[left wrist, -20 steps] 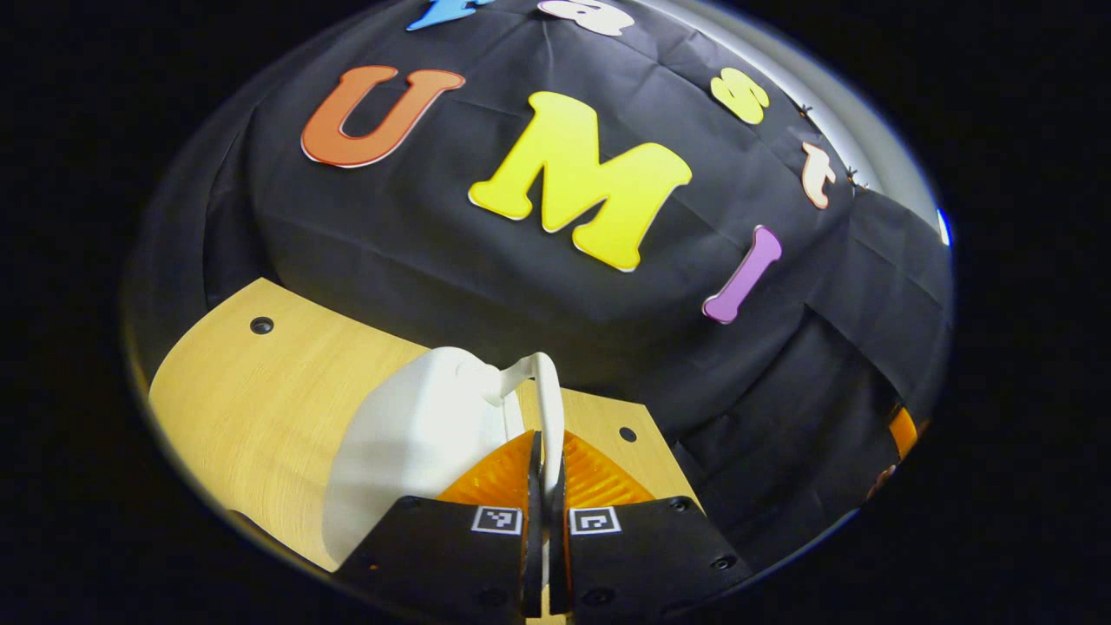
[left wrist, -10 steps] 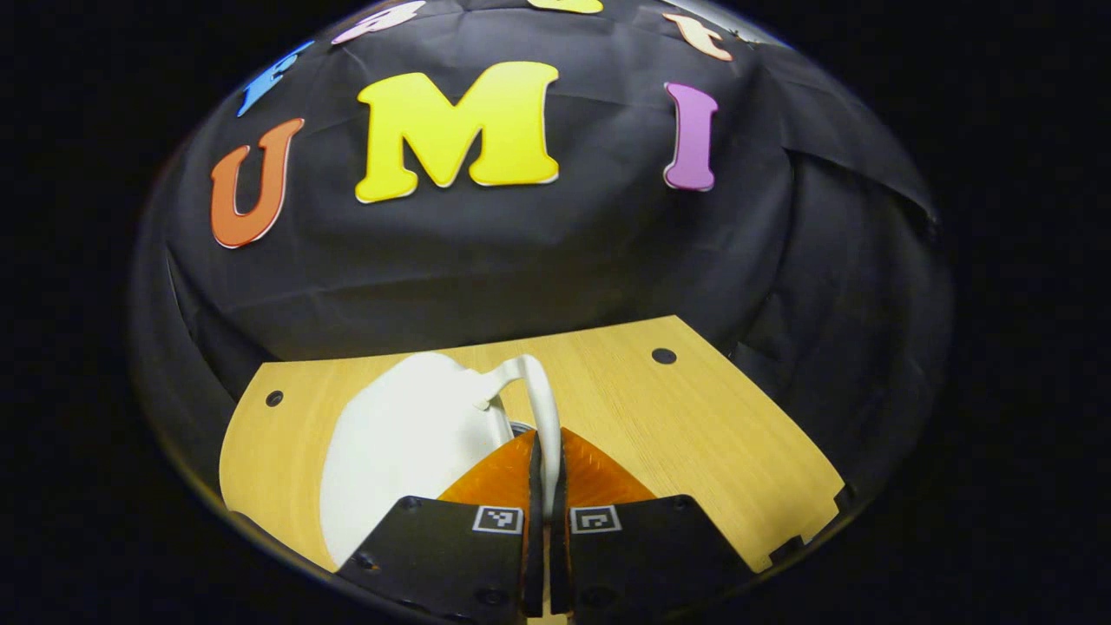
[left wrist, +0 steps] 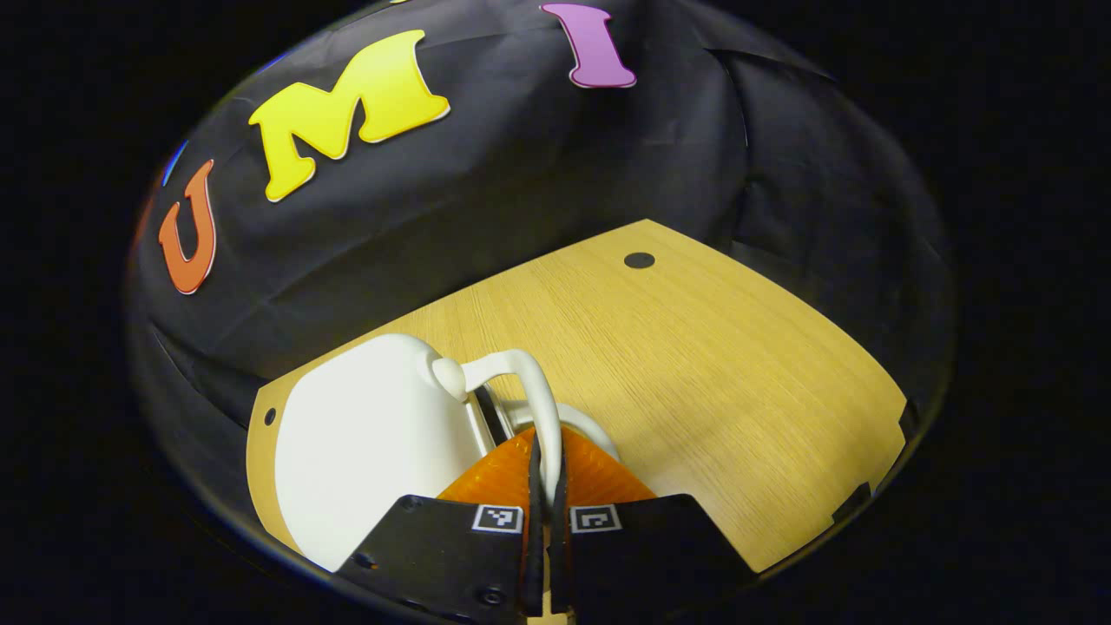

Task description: First open the suitcase, pack the skin care products into it, and then close the suitcase.

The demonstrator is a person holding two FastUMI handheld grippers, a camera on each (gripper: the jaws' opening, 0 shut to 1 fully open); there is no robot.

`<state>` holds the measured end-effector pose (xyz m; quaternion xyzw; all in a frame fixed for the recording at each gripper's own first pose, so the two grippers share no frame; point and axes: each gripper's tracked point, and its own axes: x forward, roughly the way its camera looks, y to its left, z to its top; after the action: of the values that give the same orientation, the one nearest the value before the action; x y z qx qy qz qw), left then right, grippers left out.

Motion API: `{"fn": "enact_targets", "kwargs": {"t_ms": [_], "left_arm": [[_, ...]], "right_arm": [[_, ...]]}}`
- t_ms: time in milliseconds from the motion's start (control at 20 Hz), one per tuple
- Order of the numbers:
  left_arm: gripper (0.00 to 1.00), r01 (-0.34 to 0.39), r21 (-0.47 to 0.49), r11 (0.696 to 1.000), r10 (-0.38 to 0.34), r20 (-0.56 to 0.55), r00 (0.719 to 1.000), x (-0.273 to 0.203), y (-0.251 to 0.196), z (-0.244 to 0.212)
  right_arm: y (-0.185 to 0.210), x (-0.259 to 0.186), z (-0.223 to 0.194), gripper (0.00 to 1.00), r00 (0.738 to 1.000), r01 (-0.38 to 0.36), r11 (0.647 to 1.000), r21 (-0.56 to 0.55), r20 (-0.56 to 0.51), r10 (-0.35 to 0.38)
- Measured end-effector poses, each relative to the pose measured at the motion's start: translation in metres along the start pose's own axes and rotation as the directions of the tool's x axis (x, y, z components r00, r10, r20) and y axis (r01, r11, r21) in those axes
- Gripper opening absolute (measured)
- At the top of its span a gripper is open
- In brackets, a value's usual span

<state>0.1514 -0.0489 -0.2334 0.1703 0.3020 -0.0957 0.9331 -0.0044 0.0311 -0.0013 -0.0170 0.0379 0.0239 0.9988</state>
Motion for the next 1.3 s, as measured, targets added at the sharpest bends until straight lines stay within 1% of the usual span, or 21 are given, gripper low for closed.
{"fn": "enact_targets", "kwargs": {"t_ms": [150, 250, 300, 350, 400, 450, 500, 550, 600, 650, 700, 750, 800, 850, 900, 950, 1050, 1100, 1250, 1300], "left_arm": [[0.06, -0.008, 0.014, 1.000, 0.008, -0.033, 0.999, 0.009, -0.003, -0.006], [0.07, 0.000, 0.029, 1.000, 0.003, -0.086, 0.996, 0.012, -0.006, -0.012], [0.09, 0.022, 0.018, 1.000, -0.020, -0.092, 0.996, 0.011, -0.010, -0.012], [0.21, 0.051, -0.014, 0.999, -0.052, -0.070, 0.996, 0.006, -0.017, -0.008], [0.28, 0.081, -0.048, 0.996, -0.083, -0.032, 0.996, -0.001, -0.021, 0.003], [0.43, 0.085, -0.063, 0.994, -0.085, 0.002, 0.996, -0.011, -0.023, 0.009], [0.51, 0.075, -0.063, 0.995, -0.073, 0.024, 0.997, -0.022, -0.018, 0.016], [0.67, 0.058, -0.066, 0.996, -0.055, 0.051, 0.997, -0.034, -0.009, 0.025], [0.72, 0.037, -0.079, 0.996, -0.031, 0.081, 0.996, -0.045, 0.001, 0.031], [0.82, 0.017, -0.096, 0.995, -0.007, 0.110, 0.994, -0.060, 0.013, 0.038], [0.87, -0.005, -0.118, 0.993, 0.021, 0.139, 0.990, -0.075, 0.027, 0.045], [1.00, -0.031, -0.142, 0.989, 0.055, 0.172, 0.983, -0.091, 0.043, 0.052], [0.98, -0.048, -0.176, 0.983, 0.085, 0.214, 0.973, -0.108, 0.059, 0.060], [0.97, -0.059, -0.212, 0.976, 0.111, 0.243, 0.964, -0.125, 0.073, 0.065], [0.98, -0.075, -0.245, 0.967, 0.142, 0.269, 0.953, -0.143, 0.089, 0.069], [0.99, -0.096, -0.279, 0.956, 0.180, 0.296, 0.938, -0.160, 0.108, 0.073], [0.99, -0.136, -0.332, 0.933, 0.254, 0.344, 0.904, -0.196, 0.142, 0.076], [0.99, -0.153, -0.350, 0.924, 0.284, 0.360, 0.889, -0.210, 0.157, 0.075], [0.99, -0.202, -0.400, 0.894, 0.357, 0.364, 0.860, -0.243, 0.201, 0.061], [0.99, -0.213, -0.420, 0.882, 0.383, 0.376, 0.844, -0.249, 0.213, 0.059]], "right_arm": [[-0.004, -0.002, -0.006, 0.79, 1.000, 0.005, 1.000, 0.000, -0.015, -0.005], [-0.002, -0.001, -0.009, 0.79, 1.000, 0.001, 1.000, 0.008, -0.026, -0.001], [-0.001, -0.001, -0.009, 0.79, 1.000, 0.001, 1.000, 0.013, -0.026, -0.001], [0.000, 0.000, -0.006, 0.77, 1.000, 0.001, 1.000, 0.020, -0.020, 0.000], [0.002, 0.002, -0.004, 0.79, 1.000, -0.001, 1.000, 0.030, -0.015, 0.001], [0.004, 0.004, -0.002, 0.79, 1.000, 0.003, 0.999, 0.038, -0.011, -0.002], [0.004, 0.008, 0.000, 0.77, 1.000, 0.009, 0.999, 0.044, -0.007, -0.009], [0.006, 0.011, 0.002, 0.80, 1.000, 0.016, 0.999, 0.049, -0.001, -0.016], [0.005, 0.014, 0.006, 0.77, 1.000, 0.031, 0.998, 0.053, 0.005, -0.031], [0.007, 0.018, 0.008, 0.80, 0.999, 0.040, 0.997, 0.061, 0.010, -0.041], [0.013, 0.019, 0.010, 0.77, 0.999, 0.042, 0.997, 0.069, 0.013, -0.043], [0.018, 0.023, 0.012, 0.77, 0.999, 0.042, 0.996, 0.073, 0.014, -0.043], [0.029, 0.028, 0.019, 0.79, 0.999, 0.034, 0.997, 0.074, 0.018, -0.036], [0.038, 0.032, 0.022, 0.77, 0.999, 0.028, 0.997, 0.066, 0.024, -0.030], [0.046, 0.034, 0.025, 0.79, 0.999, 0.027, 0.998, 0.058, 0.030, -0.028], [0.058, 0.036, 0.028, 0.77, 0.999, 0.015, 0.998, 0.056, 0.037, -0.017], [0.083, 0.042, 0.034, 0.79, 0.999, -0.002, 0.998, 0.056, 0.046, 0.000], [0.096, 0.045, 0.036, 0.80, 0.999, -0.013, 0.998, 0.058, 0.046, 0.010], [0.134, 0.048, 0.048, 0.79, 0.996, -0.044, 0.998, 0.047, 0.073, 0.041], [0.145, 0.049, 0.051, 0.79, 0.995, -0.051, 0.998, 0.039, 0.084, 0.048]]}}
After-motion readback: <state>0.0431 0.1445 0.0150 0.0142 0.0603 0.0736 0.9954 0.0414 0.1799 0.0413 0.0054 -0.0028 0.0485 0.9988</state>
